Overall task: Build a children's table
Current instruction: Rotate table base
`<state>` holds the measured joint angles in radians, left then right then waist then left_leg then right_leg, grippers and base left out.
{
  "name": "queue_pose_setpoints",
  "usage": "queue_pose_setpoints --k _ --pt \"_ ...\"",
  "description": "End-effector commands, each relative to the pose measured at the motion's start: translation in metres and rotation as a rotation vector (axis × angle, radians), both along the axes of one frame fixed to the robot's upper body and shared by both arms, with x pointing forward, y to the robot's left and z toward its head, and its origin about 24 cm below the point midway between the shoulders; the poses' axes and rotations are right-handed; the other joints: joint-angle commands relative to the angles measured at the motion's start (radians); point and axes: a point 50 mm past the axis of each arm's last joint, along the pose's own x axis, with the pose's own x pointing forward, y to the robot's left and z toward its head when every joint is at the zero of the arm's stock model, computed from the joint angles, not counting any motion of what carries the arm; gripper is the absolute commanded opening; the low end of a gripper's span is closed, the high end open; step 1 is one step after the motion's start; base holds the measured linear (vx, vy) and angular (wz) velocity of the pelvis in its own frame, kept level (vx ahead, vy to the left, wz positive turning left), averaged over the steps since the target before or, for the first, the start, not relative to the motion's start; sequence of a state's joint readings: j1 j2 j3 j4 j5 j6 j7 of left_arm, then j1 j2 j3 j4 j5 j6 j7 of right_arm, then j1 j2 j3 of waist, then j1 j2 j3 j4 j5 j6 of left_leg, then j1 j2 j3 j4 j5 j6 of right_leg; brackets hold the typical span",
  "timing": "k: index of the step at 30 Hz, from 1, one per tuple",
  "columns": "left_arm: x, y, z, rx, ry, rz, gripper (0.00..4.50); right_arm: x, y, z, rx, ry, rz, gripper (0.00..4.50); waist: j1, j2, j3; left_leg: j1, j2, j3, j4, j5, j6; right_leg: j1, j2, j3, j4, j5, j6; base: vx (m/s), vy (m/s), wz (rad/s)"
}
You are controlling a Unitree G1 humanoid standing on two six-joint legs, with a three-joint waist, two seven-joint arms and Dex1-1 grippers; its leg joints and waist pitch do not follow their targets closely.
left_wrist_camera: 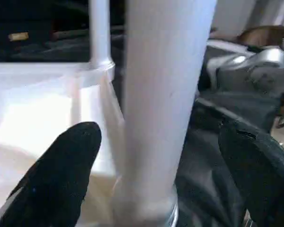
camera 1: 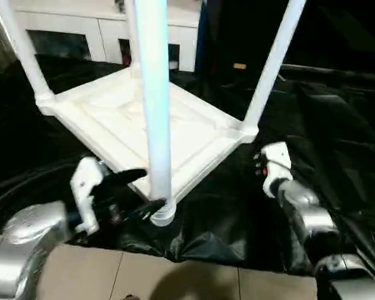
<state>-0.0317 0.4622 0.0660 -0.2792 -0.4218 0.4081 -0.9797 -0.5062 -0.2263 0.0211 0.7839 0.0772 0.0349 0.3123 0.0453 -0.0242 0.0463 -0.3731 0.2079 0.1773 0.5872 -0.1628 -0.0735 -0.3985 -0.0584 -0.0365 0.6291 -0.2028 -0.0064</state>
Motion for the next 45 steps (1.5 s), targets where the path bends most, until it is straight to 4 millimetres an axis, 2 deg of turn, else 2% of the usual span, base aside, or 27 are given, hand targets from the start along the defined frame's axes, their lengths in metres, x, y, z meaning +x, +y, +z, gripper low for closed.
queue_pose_setpoints --k 1,2,3,5,7,10,11,12,14,16,17,18,22,24,25,27,28,29,33,34,38,39,42,43,45 --pt "0.003 -0.008 0.002 -0.033 0.003 -0.053 4.48 0.000 0.010 0.004 -0.018 -0.006 0.051 3.11 0.003 0.033 -0.048 0.018 0.009 -0.004 -0.068 -0.339 -0.047 0.030 -0.051 0.037 -0.085 -0.263 -0.150 0.000 0.000 0.00" --pt "0.003 -0.008 0.002 -0.034 0.003 -0.054 4.48 0.000 0.011 0.004 -0.018 -0.005 0.052 3.11 0.003 0.033 -0.048 0.018 0.009 -0.004 -0.068 -0.339 -0.047 0.030 -0.051 0.037 -0.085 -0.263 -0.150 0.000 0.000 0.00" --pt "0.003 -0.010 0.003 -0.044 0.006 -0.066 4.48 -0.001 0.016 0.004 -0.017 -0.005 0.075 3.11 -0.003 0.028 -0.048 0.015 0.009 -0.006 -0.069 -0.349 -0.048 0.032 -0.049 0.036 -0.086 -0.261 -0.150 0.000 0.000 0.00" --pt "0.006 -0.016 0.004 -0.073 0.012 -0.095 4.48 -0.001 0.028 0.005 -0.014 -0.013 0.122 3.11 -0.007 0.026 -0.047 0.015 0.007 -0.005 -0.068 -0.354 -0.040 0.032 -0.046 0.036 -0.088 -0.255 -0.155 0.000 0.000 0.00" --pt "0.008 -0.018 0.004 -0.077 0.011 -0.096 4.48 -0.001 0.034 0.005 -0.011 -0.014 0.146 3.11 -0.006 0.039 -0.049 0.014 0.007 -0.006 -0.066 -0.326 -0.034 0.034 -0.048 0.036 -0.084 -0.221 -0.177 0.000 0.000 0.00" --pt "0.017 -0.025 0.002 -0.072 -0.007 -0.090 4.48 -0.001 0.045 0.005 -0.005 -0.006 0.182 3.11 -0.005 0.041 -0.051 0.016 0.008 -0.003 -0.064 -0.292 -0.025 0.036 -0.046 0.036 -0.082 -0.167 -0.192 0.000 0.000 0.00" --pt "0.023 -0.031 0.003 -0.082 -0.026 -0.092 4.48 -0.001 0.052 0.004 -0.009 0.004 0.210 3.11 -0.006 0.022 -0.056 0.013 0.009 -0.001 -0.063 -0.278 -0.019 0.041 -0.047 0.036 -0.080 -0.157 -0.197 0.000 0.000 0.00" --pt "0.025 -0.035 0.003 -0.093 -0.029 -0.103 4.48 -0.001 0.056 0.003 -0.012 0.009 0.224 3.11 -0.002 0.021 -0.055 0.013 0.011 -0.001 -0.064 -0.261 -0.018 0.042 -0.050 0.036 -0.079 -0.154 -0.197 0.000 0.000 0.00" --pt "0.027 -0.038 0.004 -0.100 -0.031 -0.111 4.48 -0.001 0.058 0.003 -0.014 0.012 0.232 3.11 0.000 0.030 -0.054 0.012 0.011 -0.003 -0.065 -0.254 -0.021 0.043 -0.053 0.036 -0.077 -0.155 -0.198 0.000 0.000 0.00" --pt "0.028 -0.058 0.007 -0.128 -0.041 -0.180 4.48 0.000 0.069 0.005 -0.011 0.014 0.264 3.11 -0.005 0.027 -0.053 0.013 0.011 -0.002 -0.065 -0.273 -0.025 0.041 -0.052 0.037 -0.079 -0.176 -0.191 0.000 0.000 0.00" --pt "0.028 -0.066 0.008 -0.138 -0.044 -0.207 4.48 0.001 0.072 0.005 -0.010 0.012 0.267 3.11 -0.009 0.006 -0.052 0.013 0.013 0.001 -0.065 -0.276 -0.020 0.040 -0.053 0.038 -0.083 -0.190 -0.191 0.000 0.000 0.00" --pt "0.027 -0.075 0.008 -0.148 -0.045 -0.240 4.48 0.003 0.073 0.007 -0.010 0.009 0.268 3.11 -0.004 0.017 -0.052 0.013 0.014 -0.001 -0.064 -0.271 -0.025 0.039 -0.057 0.039 -0.081 -0.214 -0.185 0.000 0.000 0.00" --pt "0.026 -0.091 0.007 -0.154 -0.046 -0.283 4.48 0.005 0.075 0.008 -0.013 0.006 0.268 3.11 -0.010 0.013 -0.055 0.009 0.013 -0.001 -0.063 -0.237 -0.020 0.044 -0.054 0.038 -0.077 -0.156 -0.183 0.000 0.000 0.00" --pt "0.029 -0.109 0.005 -0.165 -0.053 -0.307 4.48 0.007 0.075 0.010 -0.016 0.001 0.267 3.11 -0.010 0.012 -0.055 0.010 0.012 0.001 -0.060 -0.228 -0.012 0.045 -0.054 0.039 -0.078 -0.138 -0.189 0.000 0.000 0.00" --pt "0.029 -0.109 0.005 -0.165 -0.053 -0.307 4.48 0.007 0.075 0.010 -0.016 0.001 0.267 3.11 -0.010 0.011 -0.054 0.009 0.012 0.001 -0.060 -0.228 -0.011 0.046 -0.055 0.038 -0.079 -0.142 -0.188 0.000 0.000 0.00" --pt "0.035 -0.127 0.003 -0.160 -0.062 -0.315 4.48 0.007 0.073 0.010 -0.023 -0.001 0.265 3.11 -0.009 0.008 -0.054 0.010 0.012 0.001 -0.060 -0.234 -0.008 0.046 -0.055 0.039 -0.082 -0.161 -0.183 0.000 0.000 0.00" --pt "0.036 -0.128 0.002 -0.160 -0.064 -0.316 4.48 0.007 0.073 0.010 -0.024 -0.001 0.264 3.11 -0.009 0.008 -0.054 0.010 0.012 0.001 -0.060 -0.234 -0.008 0.046 -0.055 0.039 -0.082 -0.161 -0.183 0.000 0.000 0.00" --pt "0.040 -0.132 0.001 -0.147 -0.077 -0.298 4.48 0.008 0.072 0.009 -0.030 -0.001 0.260 3.11 -0.011 0.000 -0.056 0.006 0.012 0.001 -0.059 -0.228 -0.007 0.050 -0.057 0.038 -0.082 -0.169 -0.179 0.000 0.000 0.00" --pt "0.055 -0.141 -0.003 -0.113 -0.112 -0.232 4.48 0.009 0.067 0.009 -0.042 -0.001 0.248 3.11 -0.010 0.002 -0.057 0.006 0.010 0.001 -0.056 -0.214 0.004 0.050 -0.057 0.038 -0.083 -0.150 -0.182 0.000 0.000 0.00" --pt "0.058 -0.142 -0.004 -0.106 -0.109 -0.218 4.48 0.009 0.066 0.009 -0.040 -0.002 0.241 3.11 -0.009 0.004 -0.058 0.006 0.011 0.001 -0.056 -0.210 0.004 0.051 -0.058 0.038 -0.081 -0.141 -0.184 0.000 0.000 0.00" --pt "0.065 -0.144 -0.006 -0.067 -0.143 -0.164 4.48 0.011 0.061 0.011 -0.043 -0.009 0.212 3.11 -0.008 0.001 -0.060 0.004 0.013 0.000 -0.054 -0.189 0.017 0.054 -0.060 0.037 -0.077 -0.102 -0.201 0.000 0.000 0.00" --pt "0.068 -0.143 -0.007 -0.051 -0.155 -0.134 4.48 0.012 0.058 0.011 -0.045 -0.011 0.201 3.11 -0.007 0.011 -0.060 0.006 0.012 -0.001 -0.054 -0.191 0.018 0.052 -0.059 0.037 -0.079 -0.101 -0.201 0.000 0.000 0.00" --pt "0.075 -0.135 -0.011 0.003 -0.184 -0.080 4.48 0.014 0.043 0.012 -0.055 -0.017 0.152 3.11 -0.006 0.008 -0.060 0.008 0.012 -0.002 -0.055 -0.214 0.012 0.054 -0.059 0.035 -0.081 -0.119 -0.202 0.000 0.000 0.00" --pt "0.077 -0.126 -0.013 0.008 -0.175 -0.075 4.48 0.013 0.032 0.012 -0.060 -0.019 0.131 3.11 -0.005 0.014 -0.060 0.009 0.013 -0.002 -0.055 -0.215 0.010 0.053 -0.060 0.036 -0.080 -0.119 -0.205 0.000 0.000 0.00" --pt "0.078 -0.117 -0.015 0.020 -0.171 -0.069 4.48 0.012 0.021 0.013 -0.063 -0.021 0.117 3.11 -0.002 0.011 -0.061 0.010 0.013 0.000 -0.054 -0.218 0.008 0.052 -0.057 0.036 -0.079 -0.108 -0.211 0.000 0.000 0.00"
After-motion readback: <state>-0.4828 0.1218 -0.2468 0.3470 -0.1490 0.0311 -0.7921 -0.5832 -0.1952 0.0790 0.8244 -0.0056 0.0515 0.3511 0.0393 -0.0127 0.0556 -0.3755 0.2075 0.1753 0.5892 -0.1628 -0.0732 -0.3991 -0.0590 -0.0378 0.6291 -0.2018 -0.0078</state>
